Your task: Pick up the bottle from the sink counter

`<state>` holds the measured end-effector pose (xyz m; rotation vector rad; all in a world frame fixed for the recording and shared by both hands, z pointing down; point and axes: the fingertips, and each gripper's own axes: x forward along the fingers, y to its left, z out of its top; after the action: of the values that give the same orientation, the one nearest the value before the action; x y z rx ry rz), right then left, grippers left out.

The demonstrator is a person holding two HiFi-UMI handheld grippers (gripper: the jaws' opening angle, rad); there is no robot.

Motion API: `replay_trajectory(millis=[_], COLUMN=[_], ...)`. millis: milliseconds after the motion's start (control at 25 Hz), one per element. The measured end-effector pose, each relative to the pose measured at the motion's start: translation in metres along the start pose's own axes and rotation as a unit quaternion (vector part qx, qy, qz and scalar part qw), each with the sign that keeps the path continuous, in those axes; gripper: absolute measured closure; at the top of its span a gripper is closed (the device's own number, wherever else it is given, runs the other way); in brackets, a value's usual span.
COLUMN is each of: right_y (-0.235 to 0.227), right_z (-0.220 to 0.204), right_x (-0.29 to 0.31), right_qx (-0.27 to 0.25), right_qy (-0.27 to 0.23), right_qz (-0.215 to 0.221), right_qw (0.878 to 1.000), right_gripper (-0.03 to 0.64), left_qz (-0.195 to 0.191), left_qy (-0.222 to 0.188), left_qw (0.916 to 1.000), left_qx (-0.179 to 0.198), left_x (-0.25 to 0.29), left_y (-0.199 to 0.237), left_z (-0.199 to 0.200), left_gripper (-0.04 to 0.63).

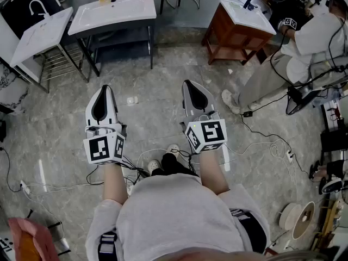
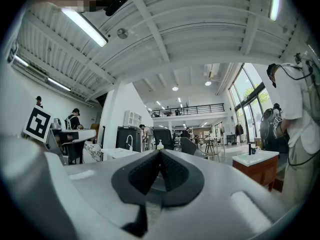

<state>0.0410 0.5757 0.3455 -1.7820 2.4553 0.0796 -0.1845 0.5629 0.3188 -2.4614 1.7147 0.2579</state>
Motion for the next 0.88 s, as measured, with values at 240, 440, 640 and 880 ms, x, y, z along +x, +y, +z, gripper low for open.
replay_trajectory(millis=[240, 440, 640, 880], right_y=[0.013, 0.020, 0.021, 0.017], right_z=[0.006, 0.009, 0.009, 0.013], right_x=[-0.004, -0.008, -0.008, -0.005], right_qx=[-0.002, -0.005, -0.007, 0.005], right_qy=[-0.006, -0.006, -0.008, -0.025], right_qz=[-0.001, -0.002, -0.006, -0.020], right_qw=[1.000, 1.000, 1.000, 0.999], right_gripper=[0.606, 0.606, 0.606, 0.606], left_qz=[-0.004, -0.005, -0.012, -0.009], left_qy=[-0.007, -0.010, -0.014, -0.022], left_qw=[1.0000, 0.9999, 0.9998, 0.9997], left_qx=[-0.006, -0.009, -0.004, 0.007], left_x=[-0.008, -0.014, -0.015, -0.018], left_y=[0.005, 0.009, 0.010, 0.023], left_z=[0.007, 0.010, 0.013, 0.016], left_gripper=[0.588, 0.588, 0.588, 0.588])
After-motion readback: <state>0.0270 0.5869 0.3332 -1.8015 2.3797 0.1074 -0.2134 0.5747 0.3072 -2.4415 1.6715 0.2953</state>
